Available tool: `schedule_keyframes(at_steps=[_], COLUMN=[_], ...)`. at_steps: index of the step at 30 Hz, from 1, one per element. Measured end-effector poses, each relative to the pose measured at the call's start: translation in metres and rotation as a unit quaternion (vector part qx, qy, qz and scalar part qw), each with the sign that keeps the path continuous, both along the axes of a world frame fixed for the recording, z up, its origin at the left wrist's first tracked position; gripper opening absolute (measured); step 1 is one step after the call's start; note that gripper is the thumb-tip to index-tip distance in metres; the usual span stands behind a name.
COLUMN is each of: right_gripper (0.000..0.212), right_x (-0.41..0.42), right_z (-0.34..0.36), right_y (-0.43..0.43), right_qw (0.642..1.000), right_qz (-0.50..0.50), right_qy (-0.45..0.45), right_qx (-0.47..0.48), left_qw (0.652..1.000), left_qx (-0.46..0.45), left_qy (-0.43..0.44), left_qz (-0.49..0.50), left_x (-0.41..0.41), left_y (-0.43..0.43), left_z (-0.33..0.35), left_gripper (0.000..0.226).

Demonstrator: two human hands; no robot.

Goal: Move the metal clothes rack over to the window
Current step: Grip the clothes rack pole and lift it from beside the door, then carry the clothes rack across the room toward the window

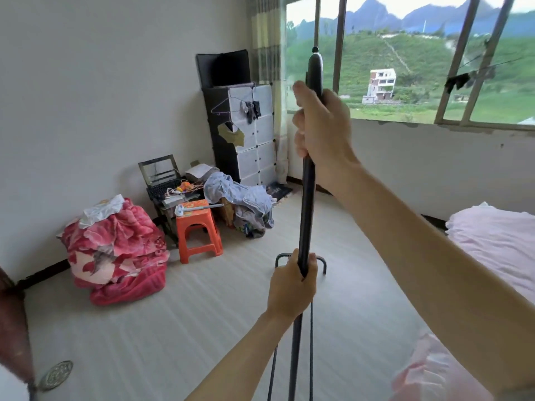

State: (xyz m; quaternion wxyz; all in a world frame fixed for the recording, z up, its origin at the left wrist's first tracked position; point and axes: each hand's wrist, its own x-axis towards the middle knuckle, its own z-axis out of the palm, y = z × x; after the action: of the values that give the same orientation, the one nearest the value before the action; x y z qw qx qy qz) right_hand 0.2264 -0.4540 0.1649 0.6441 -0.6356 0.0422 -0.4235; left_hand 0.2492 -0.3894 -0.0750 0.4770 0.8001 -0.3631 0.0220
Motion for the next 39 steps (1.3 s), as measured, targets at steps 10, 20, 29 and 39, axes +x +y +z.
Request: schedule_keyframes(at_steps=[10, 20, 29, 39], right_gripper=[0.033, 0.035, 0.032, 0.038], right_x=[0.112, 0.225, 0.294, 0.362], right_z=[0.063, 0.042, 0.041, 0.050], right_y=[-0.086, -0.115, -0.215, -0.342], right_qw=[0.990, 0.991, 0.984, 0.987], right_qz=[0.098, -0.118, -0.156, -0.142], right_qy=[0.050, 0.060, 0.072, 0.067], right_qx=[0.087, 0.000, -0.037, -0.042], left_qw=[0.997, 0.966, 0.967, 0.962], left_qx=[-0.056, -0.201, -0.205, -0.209], left_qy=[0.026, 0.159, 0.151, 0.168], left_qz=[-0.034, 0.045, 0.022, 0.043], left_x=[0.127, 0.214, 0.289, 0.349], left_y=[-0.084, -0.147, -0.250, -0.381], left_z=[0.016, 0.013, 0.009, 0.022], left_gripper=[0.036, 0.062, 0.064, 0.064])
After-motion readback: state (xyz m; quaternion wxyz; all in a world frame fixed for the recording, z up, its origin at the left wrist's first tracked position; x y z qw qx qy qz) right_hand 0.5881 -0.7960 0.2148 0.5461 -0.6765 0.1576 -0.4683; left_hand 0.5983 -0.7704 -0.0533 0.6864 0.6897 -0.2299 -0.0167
